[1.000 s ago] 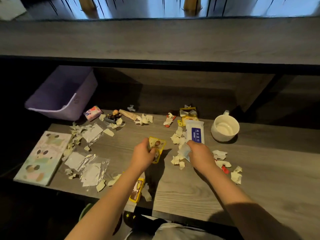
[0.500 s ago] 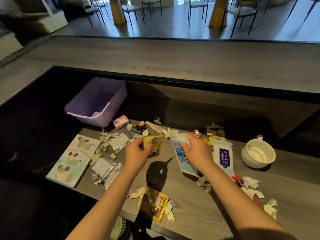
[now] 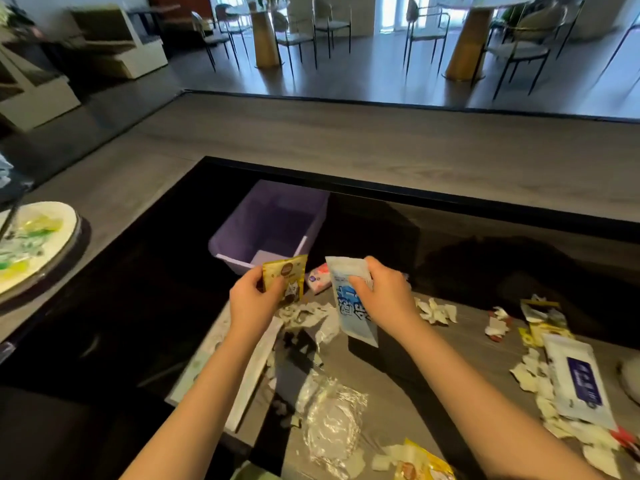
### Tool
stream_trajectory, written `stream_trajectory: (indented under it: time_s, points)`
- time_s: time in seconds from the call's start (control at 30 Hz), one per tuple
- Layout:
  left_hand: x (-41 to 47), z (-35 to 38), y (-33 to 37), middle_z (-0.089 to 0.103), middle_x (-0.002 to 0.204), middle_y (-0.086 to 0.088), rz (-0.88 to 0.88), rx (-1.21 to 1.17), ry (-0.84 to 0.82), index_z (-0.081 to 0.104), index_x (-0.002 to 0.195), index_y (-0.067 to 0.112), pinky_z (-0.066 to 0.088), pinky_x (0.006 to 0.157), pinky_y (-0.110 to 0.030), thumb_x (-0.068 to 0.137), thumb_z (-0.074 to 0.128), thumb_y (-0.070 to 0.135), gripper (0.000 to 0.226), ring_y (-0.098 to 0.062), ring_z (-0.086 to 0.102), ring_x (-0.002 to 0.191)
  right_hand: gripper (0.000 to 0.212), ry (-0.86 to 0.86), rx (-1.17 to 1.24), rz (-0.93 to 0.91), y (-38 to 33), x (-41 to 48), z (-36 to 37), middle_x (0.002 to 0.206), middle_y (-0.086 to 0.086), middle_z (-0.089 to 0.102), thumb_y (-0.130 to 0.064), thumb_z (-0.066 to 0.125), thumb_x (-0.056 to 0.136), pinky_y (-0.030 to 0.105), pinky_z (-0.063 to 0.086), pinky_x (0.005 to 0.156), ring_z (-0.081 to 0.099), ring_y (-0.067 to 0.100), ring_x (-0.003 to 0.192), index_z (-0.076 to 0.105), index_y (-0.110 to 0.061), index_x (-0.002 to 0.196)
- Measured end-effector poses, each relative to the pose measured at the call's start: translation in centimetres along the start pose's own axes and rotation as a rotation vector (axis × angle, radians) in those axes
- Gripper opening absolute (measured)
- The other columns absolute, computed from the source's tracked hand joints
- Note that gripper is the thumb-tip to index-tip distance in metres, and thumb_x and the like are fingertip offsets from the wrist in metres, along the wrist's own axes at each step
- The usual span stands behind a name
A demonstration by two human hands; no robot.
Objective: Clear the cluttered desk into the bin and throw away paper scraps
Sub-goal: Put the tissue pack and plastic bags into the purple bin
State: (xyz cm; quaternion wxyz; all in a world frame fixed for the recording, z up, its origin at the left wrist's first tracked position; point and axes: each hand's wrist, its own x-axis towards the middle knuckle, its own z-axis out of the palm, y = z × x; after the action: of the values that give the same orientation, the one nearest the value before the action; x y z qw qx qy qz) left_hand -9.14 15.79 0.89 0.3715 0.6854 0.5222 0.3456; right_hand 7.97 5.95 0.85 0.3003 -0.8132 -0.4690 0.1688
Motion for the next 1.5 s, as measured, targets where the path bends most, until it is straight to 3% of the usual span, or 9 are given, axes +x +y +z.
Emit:
stream_trajectory:
  time_s: [0.13, 0.3, 0.43, 0.6, 0.77, 0.93, 1.03, 1.33, 1.5]
  points:
    - [4.3, -2.7, -1.8, 0.062, 0.078, -0.007, 0.04, -0.003, 0.029, 0.063, 0.089, 0.007, 0.044, 0.067, -0.031, 0.086, 0.061, 0.011, 0.006, -0.02, 0.057, 0.073, 0.023, 0.073, 0.144, -0.002, -3.8, 3.0, 2.0, 0.106, 0.007, 0.066, -0.032, 0.05, 0.095, 0.041, 0.058, 0.072, 0.066, 0.021, 0.094, 0.05, -0.015, 0.11]
    - [7.1, -4.9, -4.4, 0.067, 0.087, -0.009, -0.074, -0.166, 0.052, 0.058, 0.077, 0.026, 0.053, 0.074, -0.047, 0.088, 0.055, 0.018, 0.014, -0.03, 0.065, 0.083, 0.017, 0.194, 0.31, -0.024, -7.7, 6.4, 4.1, 0.097, 0.003, 0.068, -0.03, 0.055, 0.093, 0.036, 0.059, 0.067, 0.065, 0.01, 0.083, 0.055, -0.015, 0.1]
    - [7.8, -6.0, -6.4, 0.068, 0.083, -0.003, -0.103, -0.16, 0.019, 0.059, 0.076, 0.03, 0.055, 0.073, -0.045, 0.083, 0.055, 0.025, 0.01, -0.025, 0.066, 0.08, 0.017, 0.258, 0.29, -0.073, -10.0, 9.2, 6.0, 0.094, 0.004, 0.069, -0.029, 0.054, 0.093, 0.043, 0.058, 0.065, 0.068, 0.016, 0.085, 0.057, -0.014, 0.1]
    - [9.6, -5.0, -7.7, 0.064, 0.094, -0.007, -0.116, 0.047, -0.242, 0.063, 0.103, 0.01, 0.043, 0.074, -0.029, 0.088, 0.053, 0.005, 0.019, -0.023, 0.06, 0.09, 0.017, 0.202, 0.147, -0.127, -10.9, 12.1, 8.2, 0.096, 0.01, 0.069, -0.026, 0.05, 0.094, 0.045, 0.054, 0.067, 0.065, 0.027, 0.087, 0.058, -0.016, 0.106]
    - [11.8, -3.0, -9.9, 0.05, 0.137, -0.005, -0.089, 0.22, -0.474, 0.051, 0.131, 0.011, 0.04, 0.104, -0.034, 0.086, 0.057, 0.012, 0.046, -0.021, 0.048, 0.125, 0.017, 0.135, 0.114, -0.086, -9.6, 13.0, 9.7, 0.099, 0.011, 0.068, -0.023, 0.049, 0.095, 0.044, 0.054, 0.068, 0.064, 0.029, 0.09, 0.058, -0.015, 0.108]
    - [12.0, -3.0, -10.2, 0.05, 0.098, -0.006, -0.004, 0.264, -0.519, 0.057, 0.093, 0.008, 0.037, 0.075, -0.026, 0.085, 0.059, 0.009, 0.008, -0.021, 0.053, 0.094, 0.019, 0.13, 0.107, -0.099, -9.4, 13.3, 10.0, 0.1, 0.012, 0.068, -0.023, 0.049, 0.095, 0.045, 0.055, 0.068, 0.064, 0.028, 0.09, 0.058, -0.015, 0.109]
    - [11.0, -3.9, -11.0, 0.05, 0.093, -0.005, 0.016, 0.205, -0.51, 0.057, 0.09, 0.008, 0.036, 0.072, -0.024, 0.085, 0.059, 0.005, 0.006, -0.017, 0.052, 0.088, 0.017, 0.111, 0.109, -0.129, -9.7, 13.7, 10.4, 0.096, 0.011, 0.069, -0.025, 0.051, 0.094, 0.046, 0.055, 0.066, 0.066, 0.028, 0.087, 0.058, -0.014, 0.105]
    - [8.7, -5.8, -12.0, 0.061, 0.096, -0.008, -0.076, 0.058, -0.478, 0.055, 0.092, 0.016, 0.047, 0.079, -0.031, 0.088, 0.057, 0.004, 0.013, -0.022, 0.06, 0.089, 0.018, -0.291, -0.09, -0.148, -11.9, 17.5, 13.9, 0.109, 0.011, 0.066, -0.023, 0.056, 0.091, 0.038, 0.049, 0.077, 0.06, 0.031, 0.102, 0.061, -0.014, 0.105]
    - [9.3, -7.2, -12.3, 0.062, 0.087, 0.005, -0.122, -0.051, -0.363, 0.06, 0.099, 0.014, 0.045, 0.065, -0.005, 0.089, 0.055, 0.001, 0.017, -0.002, 0.058, 0.078, 0.023, -0.62, -0.291, -0.203, -12.8, 19.6, 17.4, 0.114, 0.013, 0.063, -0.017, 0.061, 0.085, 0.036, 0.046, 0.081, 0.058, 0.031, 0.105, 0.062, -0.007, 0.106]
